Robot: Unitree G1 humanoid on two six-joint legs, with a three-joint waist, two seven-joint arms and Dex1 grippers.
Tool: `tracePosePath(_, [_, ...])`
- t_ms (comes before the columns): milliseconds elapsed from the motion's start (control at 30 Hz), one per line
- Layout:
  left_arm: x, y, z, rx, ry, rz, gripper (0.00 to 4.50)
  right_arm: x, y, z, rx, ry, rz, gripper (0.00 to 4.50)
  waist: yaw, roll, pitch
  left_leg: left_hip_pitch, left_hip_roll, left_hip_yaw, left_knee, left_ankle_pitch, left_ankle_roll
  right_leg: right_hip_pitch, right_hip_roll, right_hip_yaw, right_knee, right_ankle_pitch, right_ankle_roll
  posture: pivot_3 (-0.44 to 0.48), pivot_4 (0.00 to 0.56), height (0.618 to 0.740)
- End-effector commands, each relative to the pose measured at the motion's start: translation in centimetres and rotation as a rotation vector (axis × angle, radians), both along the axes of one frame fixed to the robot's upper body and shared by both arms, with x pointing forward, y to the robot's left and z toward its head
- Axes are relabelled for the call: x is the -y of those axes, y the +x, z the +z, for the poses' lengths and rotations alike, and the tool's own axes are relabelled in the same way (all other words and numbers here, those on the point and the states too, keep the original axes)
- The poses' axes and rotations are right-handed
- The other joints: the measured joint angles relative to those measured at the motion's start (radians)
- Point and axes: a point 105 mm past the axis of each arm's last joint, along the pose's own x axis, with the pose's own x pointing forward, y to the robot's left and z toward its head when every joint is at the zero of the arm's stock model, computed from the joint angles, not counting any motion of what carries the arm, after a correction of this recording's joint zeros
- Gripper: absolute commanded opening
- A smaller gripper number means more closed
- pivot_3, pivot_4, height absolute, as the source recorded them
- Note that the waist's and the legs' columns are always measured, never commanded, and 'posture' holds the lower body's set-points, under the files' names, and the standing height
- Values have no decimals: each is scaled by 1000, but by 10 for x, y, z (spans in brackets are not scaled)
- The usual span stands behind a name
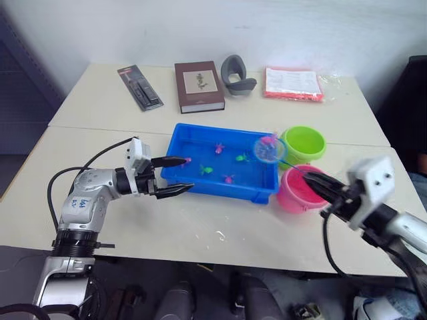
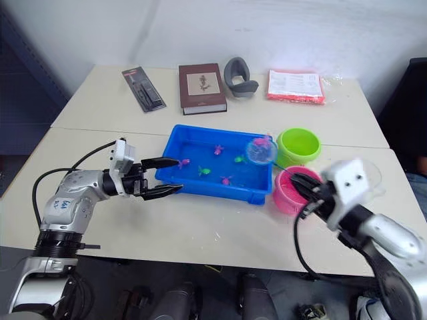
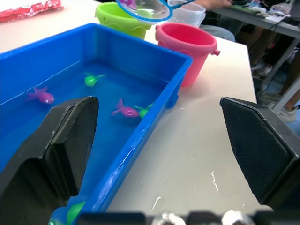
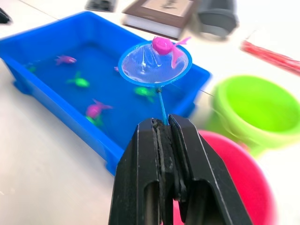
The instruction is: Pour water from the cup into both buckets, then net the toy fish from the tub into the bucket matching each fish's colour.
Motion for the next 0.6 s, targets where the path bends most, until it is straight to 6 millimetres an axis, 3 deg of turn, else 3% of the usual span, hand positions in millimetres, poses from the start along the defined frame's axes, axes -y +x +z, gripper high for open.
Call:
tracePosePath(33, [10,-3,9,31,-15,-53,4470,6,-18,10,69,-40,-8,0,0,0,0,1,0,0,0,0,0,1,1,0,0,0,0,0,150,740])
tracePosePath(300, [16,-2,5,20,-19,-84,4470,36,-36,-8,68,-91,-134,0,-3,0,0,4,0,3,0,0,0,1,2,4,1,0,0,0,150,740])
tracePosePath(600, [23,-2,6,18,-25,-108,4470,61,-39,-31,181,-486,-196,0,-4,0,0,10,0,9,0,0,0,2,4,9,3,0,0,0,150,740])
